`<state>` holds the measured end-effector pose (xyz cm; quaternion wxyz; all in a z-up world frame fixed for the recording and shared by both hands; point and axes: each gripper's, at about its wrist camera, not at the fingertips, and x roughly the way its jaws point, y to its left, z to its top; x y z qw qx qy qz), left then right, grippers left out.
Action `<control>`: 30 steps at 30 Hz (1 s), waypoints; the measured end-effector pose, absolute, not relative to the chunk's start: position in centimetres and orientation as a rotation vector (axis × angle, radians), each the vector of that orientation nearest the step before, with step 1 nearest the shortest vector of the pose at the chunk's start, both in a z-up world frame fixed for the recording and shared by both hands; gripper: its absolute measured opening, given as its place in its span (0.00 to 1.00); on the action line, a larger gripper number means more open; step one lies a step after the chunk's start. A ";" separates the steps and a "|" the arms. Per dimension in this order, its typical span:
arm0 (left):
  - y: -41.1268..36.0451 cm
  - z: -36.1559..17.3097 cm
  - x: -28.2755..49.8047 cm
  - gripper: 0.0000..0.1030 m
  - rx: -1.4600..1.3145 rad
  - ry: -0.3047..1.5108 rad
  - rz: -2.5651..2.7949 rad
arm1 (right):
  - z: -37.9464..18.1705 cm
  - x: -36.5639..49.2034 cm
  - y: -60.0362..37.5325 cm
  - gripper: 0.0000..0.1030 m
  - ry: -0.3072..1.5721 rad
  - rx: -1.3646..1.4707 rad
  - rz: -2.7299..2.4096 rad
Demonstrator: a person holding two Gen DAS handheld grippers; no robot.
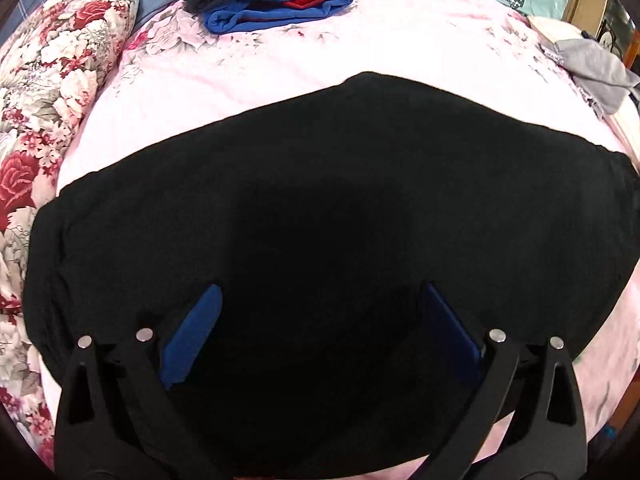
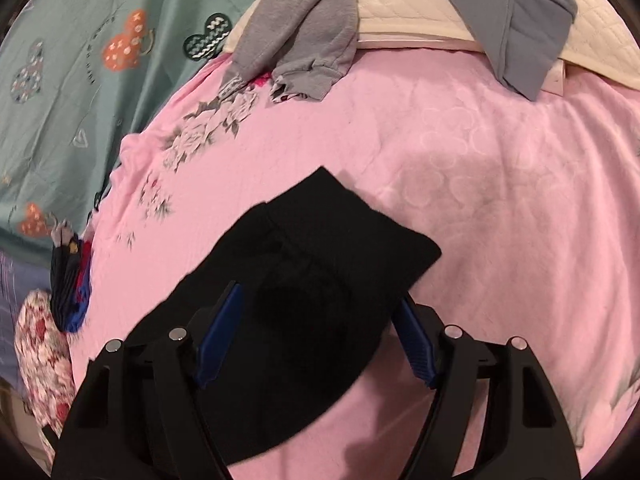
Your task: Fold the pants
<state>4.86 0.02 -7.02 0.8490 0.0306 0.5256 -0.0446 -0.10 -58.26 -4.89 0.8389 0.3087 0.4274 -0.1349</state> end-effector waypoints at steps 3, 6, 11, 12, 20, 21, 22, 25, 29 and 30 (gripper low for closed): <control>0.1 -7.0 4.9 0.98 0.066 1.114 -0.094 | -5.0 0.2 -58.3 0.18 0.891 0.665 -0.300; 0.7 -6.7 4.7 0.98 0.049 1.118 -0.113 | -2.4 -0.6 -57.3 0.18 0.822 0.708 -0.239; 2.4 -5.3 4.1 0.98 -0.019 1.061 -0.122 | 4.5 -0.3 -49.6 0.17 0.718 0.606 0.037; 2.8 -5.0 4.1 0.98 -0.028 1.052 -0.118 | 5.4 -0.1 -47.7 0.17 0.713 0.577 0.086; 5.9 -3.5 3.2 0.98 -0.107 1.010 -0.055 | 1.2 4.0 -29.7 0.17 0.908 0.356 0.434; 6.1 -3.6 3.1 0.98 -0.111 1.015 -0.047 | -0.4 4.3 -27.3 0.17 0.948 0.313 0.453; 6.3 -3.6 3.2 0.98 -0.111 1.016 -0.045 | -1.6 4.4 -25.7 0.18 0.968 0.259 0.456; 6.1 -3.9 3.3 0.98 -0.086 1.024 -0.040 | -4.5 4.1 -21.6 0.35 1.036 0.082 0.466; 5.4 -3.9 4.1 0.98 -0.087 1.041 -0.061 | -3.9 3.9 -23.5 0.56 1.109 0.229 0.640; 5.1 -3.7 4.2 0.98 -0.079 1.039 -0.061 | -2.9 3.8 -25.3 0.56 1.086 0.288 0.657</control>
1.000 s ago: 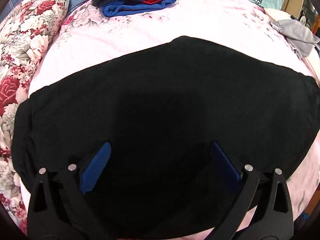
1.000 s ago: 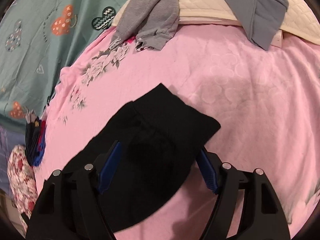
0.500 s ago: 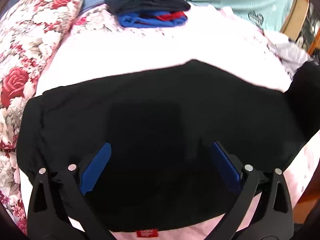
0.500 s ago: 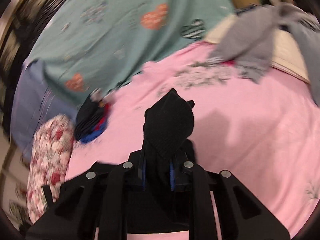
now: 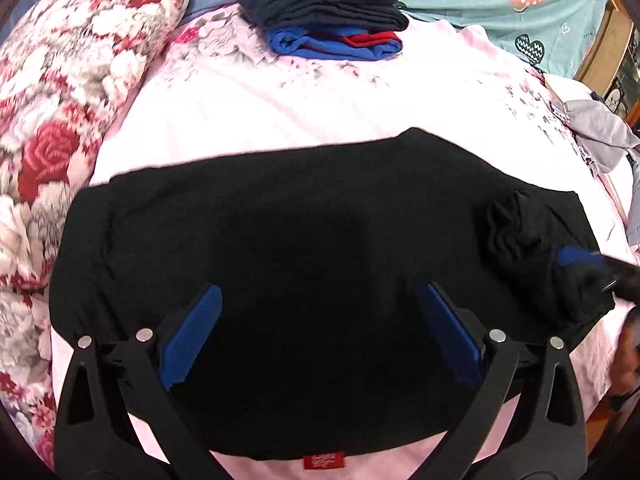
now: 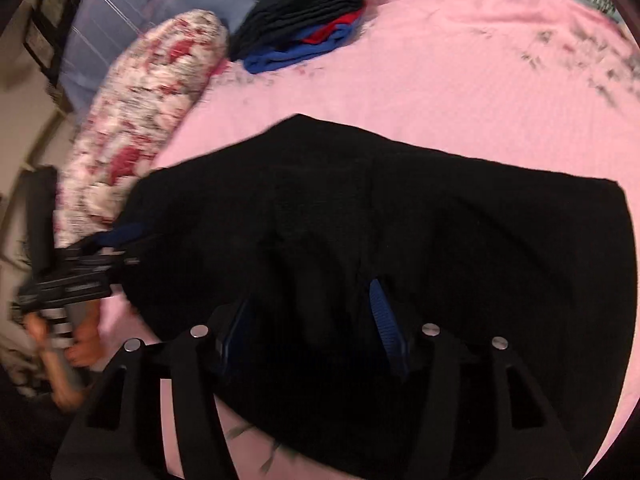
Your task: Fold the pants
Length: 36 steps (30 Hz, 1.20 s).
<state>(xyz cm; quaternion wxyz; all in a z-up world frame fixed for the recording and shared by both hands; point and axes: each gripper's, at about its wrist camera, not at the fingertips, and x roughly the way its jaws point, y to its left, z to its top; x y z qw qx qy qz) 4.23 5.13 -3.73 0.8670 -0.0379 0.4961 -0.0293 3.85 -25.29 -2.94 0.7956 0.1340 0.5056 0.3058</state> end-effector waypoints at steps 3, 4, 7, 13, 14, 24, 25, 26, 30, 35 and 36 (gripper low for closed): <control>4.0 -2.8 4.8 0.98 -0.071 1.023 -0.086 | -0.5 4.5 -31.4 0.56 0.992 0.386 0.571; 3.2 -2.3 5.1 0.98 -0.074 1.015 -0.105 | -0.4 4.8 -33.3 0.51 0.984 0.372 0.469; 0.8 -1.0 5.7 0.98 -0.071 0.982 -0.169 | -1.1 6.2 -37.6 0.18 0.992 0.425 0.333; -6.3 -1.9 8.0 0.98 0.018 1.014 -0.300 | -4.1 9.9 -38.6 0.16 1.020 0.463 0.360; -7.0 -2.8 8.4 0.98 0.040 1.044 -0.290 | -4.8 10.6 -38.9 0.16 1.042 0.459 0.330; -5.7 -6.5 9.5 0.98 -0.022 1.155 -0.242 | -2.9 4.2 -37.9 0.07 1.068 0.316 0.450; -5.7 -6.6 9.5 0.98 -0.015 1.151 -0.244 | -3.1 3.3 -37.3 0.09 1.105 0.263 0.458; -5.8 -6.7 9.5 0.98 -0.009 1.148 -0.246 | -3.7 2.2 -36.8 0.11 1.155 0.188 0.453; -5.7 -6.7 9.6 0.98 -0.023 1.151 -0.245 | -2.8 -1.6 -36.7 0.16 1.172 0.027 0.430; -6.2 -6.5 9.1 0.98 -0.012 1.130 -0.226 | -0.6 -1.3 -35.2 0.36 1.006 0.000 0.388; -6.0 -6.6 9.0 0.98 -0.020 1.128 -0.229 | -1.0 -0.9 -34.5 0.45 1.011 -0.002 0.409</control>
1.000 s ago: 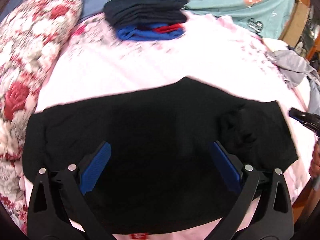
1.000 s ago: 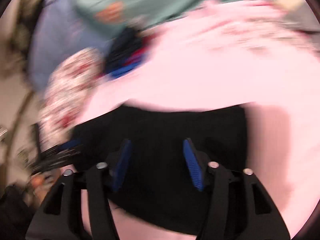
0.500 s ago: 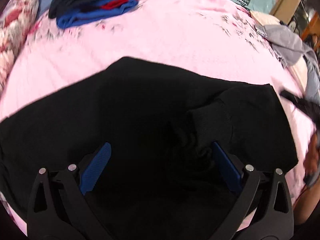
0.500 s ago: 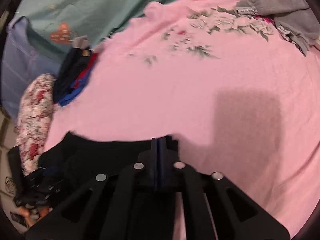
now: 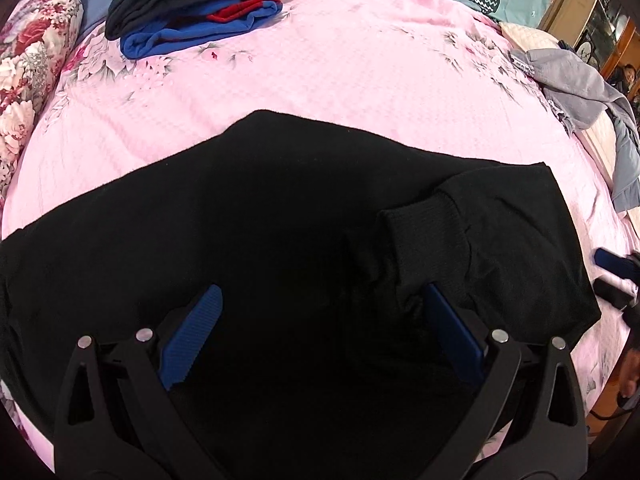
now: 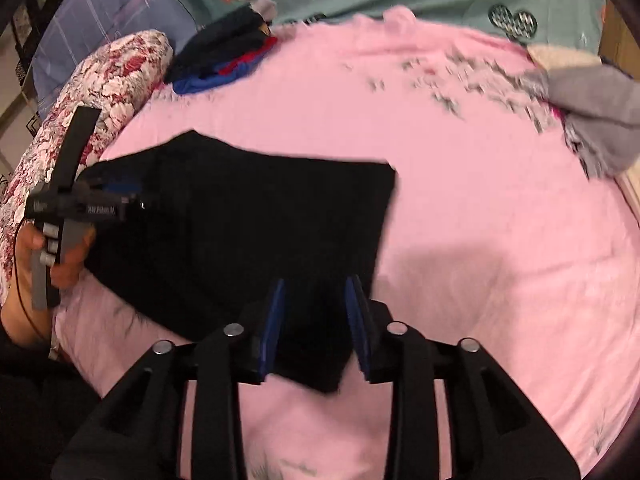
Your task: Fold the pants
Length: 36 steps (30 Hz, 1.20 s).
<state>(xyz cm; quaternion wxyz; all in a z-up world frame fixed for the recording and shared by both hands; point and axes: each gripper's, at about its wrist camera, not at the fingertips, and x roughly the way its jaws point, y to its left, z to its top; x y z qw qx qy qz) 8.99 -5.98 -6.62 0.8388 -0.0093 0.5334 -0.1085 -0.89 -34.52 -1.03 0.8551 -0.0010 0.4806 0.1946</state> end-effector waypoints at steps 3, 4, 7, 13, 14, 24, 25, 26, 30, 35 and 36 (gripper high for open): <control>-5.4 -6.9 8.8 0.98 -0.043 1.138 -0.233 | -4.3 1.4 -33.3 0.54 1.118 -0.055 0.365; -5.4 -6.7 8.6 0.98 -0.042 1.133 -0.239 | -4.1 1.5 -33.1 0.54 1.103 -0.064 0.352; -4.5 -5.8 8.2 0.98 -0.079 1.128 -0.252 | -2.8 2.0 -33.5 0.54 1.090 -0.009 0.344; -2.2 -4.1 8.1 0.98 -0.145 1.093 -0.228 | -1.2 4.7 -32.1 0.54 0.956 0.114 0.350; -1.6 -4.0 7.9 0.98 -0.147 1.088 -0.216 | -1.4 5.6 -31.1 0.53 0.950 0.104 0.358; -5.1 -6.3 9.3 0.98 -0.002 1.133 -0.185 | -4.2 10.4 -25.3 0.33 1.049 0.023 0.429; -5.0 -6.8 9.5 0.98 -0.015 1.148 -0.184 | -4.3 10.4 -25.7 0.33 1.047 0.037 0.426; -4.9 -6.8 9.5 0.98 -0.022 1.143 -0.187 | -4.1 10.4 -26.4 0.33 1.049 0.065 0.413; -4.6 -6.9 9.3 0.98 -0.018 1.126 -0.196 | -2.2 8.2 -29.1 0.39 0.990 0.154 0.433; -4.8 -7.0 9.0 0.98 -0.002 1.111 -0.192 | -3.3 5.7 -31.9 0.48 1.042 0.029 0.331; -4.8 -7.1 9.0 0.98 0.000 1.109 -0.195 | -3.7 5.7 -33.0 0.48 1.051 0.026 0.292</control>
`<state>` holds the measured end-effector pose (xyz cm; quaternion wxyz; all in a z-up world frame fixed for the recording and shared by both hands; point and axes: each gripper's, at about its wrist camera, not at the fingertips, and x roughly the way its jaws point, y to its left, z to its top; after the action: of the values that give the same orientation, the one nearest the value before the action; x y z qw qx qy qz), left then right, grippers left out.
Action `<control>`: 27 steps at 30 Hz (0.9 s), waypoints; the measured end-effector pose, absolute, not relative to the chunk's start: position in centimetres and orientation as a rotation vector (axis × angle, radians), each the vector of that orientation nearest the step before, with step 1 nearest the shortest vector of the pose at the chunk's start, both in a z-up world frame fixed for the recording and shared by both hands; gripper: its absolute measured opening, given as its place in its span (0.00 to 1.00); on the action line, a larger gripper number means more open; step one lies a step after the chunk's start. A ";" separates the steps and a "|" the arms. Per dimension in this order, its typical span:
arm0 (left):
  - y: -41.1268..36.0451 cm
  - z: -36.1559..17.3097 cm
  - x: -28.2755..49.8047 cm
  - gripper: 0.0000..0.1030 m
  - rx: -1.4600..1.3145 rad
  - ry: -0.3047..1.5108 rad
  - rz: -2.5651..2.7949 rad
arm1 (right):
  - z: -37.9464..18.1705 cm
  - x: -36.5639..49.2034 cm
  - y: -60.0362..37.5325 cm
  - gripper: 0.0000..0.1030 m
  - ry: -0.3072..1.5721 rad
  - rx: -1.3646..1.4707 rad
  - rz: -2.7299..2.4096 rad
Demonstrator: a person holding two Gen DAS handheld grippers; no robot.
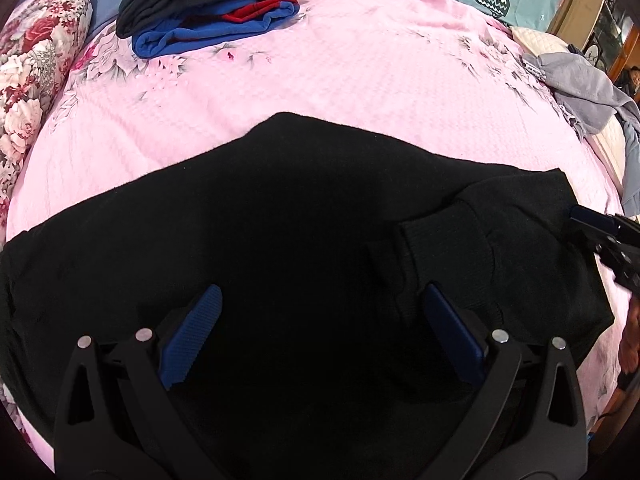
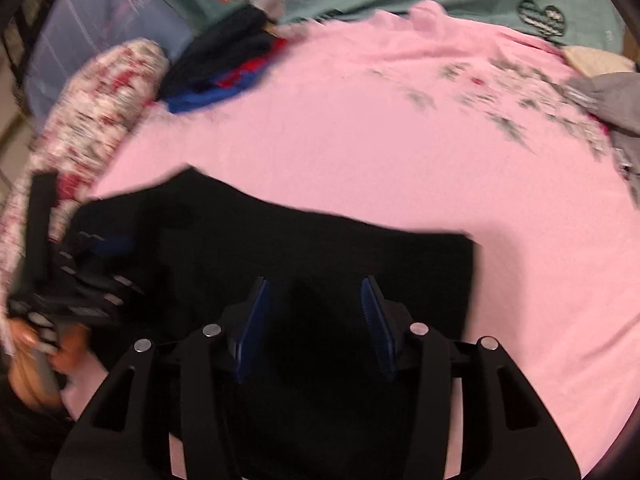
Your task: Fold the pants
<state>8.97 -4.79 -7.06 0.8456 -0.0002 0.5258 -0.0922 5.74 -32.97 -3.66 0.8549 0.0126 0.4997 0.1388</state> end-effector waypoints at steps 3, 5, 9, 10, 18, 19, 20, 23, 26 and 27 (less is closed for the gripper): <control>-4.9 -7.0 8.9 0.98 0.006 1.102 -0.197 | -4.6 6.2 -37.8 0.49 1.055 0.094 0.079; -4.9 -7.0 8.9 0.98 0.006 1.097 -0.197 | -4.4 6.1 -39.0 0.49 1.032 0.144 0.039; -4.9 -7.0 8.9 0.98 0.002 1.099 -0.192 | -2.3 4.9 -36.0 0.49 0.940 0.162 0.232; -4.9 -7.0 8.8 0.98 0.002 1.098 -0.189 | -2.4 4.7 -35.3 0.49 0.950 0.168 0.284; -4.9 -7.0 8.8 0.98 -0.001 1.103 -0.180 | -4.5 3.8 -31.9 0.51 1.040 0.007 0.288; -4.9 -7.0 8.8 0.98 -0.003 1.106 -0.179 | -4.2 3.4 -32.0 0.51 1.036 0.018 0.287; -4.9 -7.0 8.8 0.98 -0.004 1.106 -0.180 | -3.9 2.9 -32.1 0.51 1.031 0.031 0.309; -4.9 -7.0 8.7 0.98 -0.003 1.100 -0.181 | -3.6 0.8 -30.9 0.52 1.038 -0.001 0.388; -4.8 -7.1 8.8 0.98 -0.004 1.102 -0.177 | -4.6 -0.2 -30.8 0.54 1.073 -0.039 0.368; -4.9 -7.1 8.8 0.98 -0.004 1.102 -0.175 | -4.6 -0.6 -30.8 0.54 1.059 -0.051 0.371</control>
<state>8.76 -4.86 -7.07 0.8483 -0.0017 0.5230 -0.0832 -0.58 -30.78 -4.61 0.8463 -0.0244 0.5022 0.1759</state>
